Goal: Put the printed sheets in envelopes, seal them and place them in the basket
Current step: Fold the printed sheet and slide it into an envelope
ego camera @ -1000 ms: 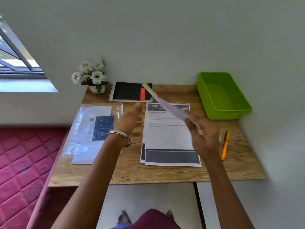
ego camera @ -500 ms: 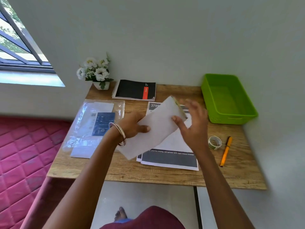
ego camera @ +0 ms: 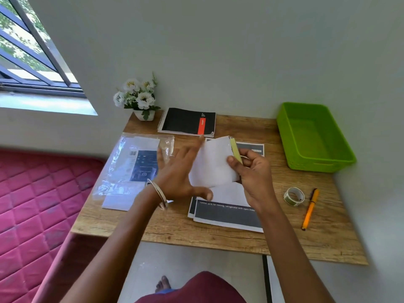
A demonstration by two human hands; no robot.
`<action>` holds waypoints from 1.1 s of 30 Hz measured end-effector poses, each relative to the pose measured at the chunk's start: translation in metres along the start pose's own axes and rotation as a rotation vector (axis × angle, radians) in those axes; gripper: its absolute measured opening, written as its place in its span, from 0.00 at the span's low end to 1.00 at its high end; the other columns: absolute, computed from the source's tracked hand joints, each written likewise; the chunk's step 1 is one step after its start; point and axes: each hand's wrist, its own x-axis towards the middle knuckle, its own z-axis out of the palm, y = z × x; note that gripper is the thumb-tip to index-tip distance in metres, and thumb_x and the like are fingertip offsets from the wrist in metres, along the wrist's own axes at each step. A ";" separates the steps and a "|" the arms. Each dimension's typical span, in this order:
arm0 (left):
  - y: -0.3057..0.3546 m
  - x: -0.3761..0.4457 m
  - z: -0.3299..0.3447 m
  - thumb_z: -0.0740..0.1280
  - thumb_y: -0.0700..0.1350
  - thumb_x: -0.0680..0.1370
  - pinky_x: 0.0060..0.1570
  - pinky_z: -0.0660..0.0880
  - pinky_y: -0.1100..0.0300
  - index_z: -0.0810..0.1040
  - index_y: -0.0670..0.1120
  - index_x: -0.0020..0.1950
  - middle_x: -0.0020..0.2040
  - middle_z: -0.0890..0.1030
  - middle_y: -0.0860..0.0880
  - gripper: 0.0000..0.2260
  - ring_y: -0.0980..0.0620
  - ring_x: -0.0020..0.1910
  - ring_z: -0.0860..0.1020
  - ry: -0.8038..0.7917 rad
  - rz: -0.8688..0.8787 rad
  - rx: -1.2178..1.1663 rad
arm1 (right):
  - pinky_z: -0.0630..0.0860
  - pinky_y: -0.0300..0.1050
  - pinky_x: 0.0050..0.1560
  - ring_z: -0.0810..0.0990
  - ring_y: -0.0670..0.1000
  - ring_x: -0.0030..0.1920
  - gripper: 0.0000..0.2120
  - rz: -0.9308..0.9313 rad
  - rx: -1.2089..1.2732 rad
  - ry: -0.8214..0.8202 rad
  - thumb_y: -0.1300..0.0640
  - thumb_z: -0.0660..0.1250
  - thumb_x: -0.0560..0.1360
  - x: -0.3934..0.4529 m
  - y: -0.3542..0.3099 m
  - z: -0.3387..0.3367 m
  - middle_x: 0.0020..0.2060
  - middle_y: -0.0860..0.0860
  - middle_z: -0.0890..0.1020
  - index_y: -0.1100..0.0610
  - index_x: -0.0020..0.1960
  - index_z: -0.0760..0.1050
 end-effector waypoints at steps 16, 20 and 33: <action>-0.006 0.012 0.014 0.63 0.71 0.59 0.62 0.38 0.25 0.59 0.48 0.72 0.59 0.68 0.45 0.47 0.42 0.61 0.67 0.298 0.072 0.438 | 0.79 0.43 0.33 0.84 0.49 0.38 0.07 0.073 -0.045 -0.211 0.65 0.64 0.77 0.000 -0.017 -0.018 0.39 0.51 0.86 0.57 0.49 0.79; -0.011 0.009 0.023 0.61 0.73 0.57 0.61 0.41 0.24 0.54 0.50 0.72 0.60 0.67 0.45 0.49 0.42 0.62 0.65 0.227 0.062 0.407 | 0.80 0.46 0.32 0.85 0.52 0.40 0.07 0.062 -0.110 -0.217 0.66 0.67 0.75 -0.002 -0.014 -0.019 0.42 0.53 0.86 0.60 0.52 0.79; -0.001 -0.005 0.039 0.65 0.71 0.57 0.63 0.32 0.28 0.59 0.50 0.70 0.59 0.70 0.45 0.47 0.43 0.61 0.68 0.183 0.092 0.459 | 0.82 0.54 0.38 0.83 0.58 0.41 0.11 0.010 -0.570 -0.119 0.72 0.69 0.68 0.007 0.010 -0.016 0.39 0.53 0.85 0.57 0.42 0.82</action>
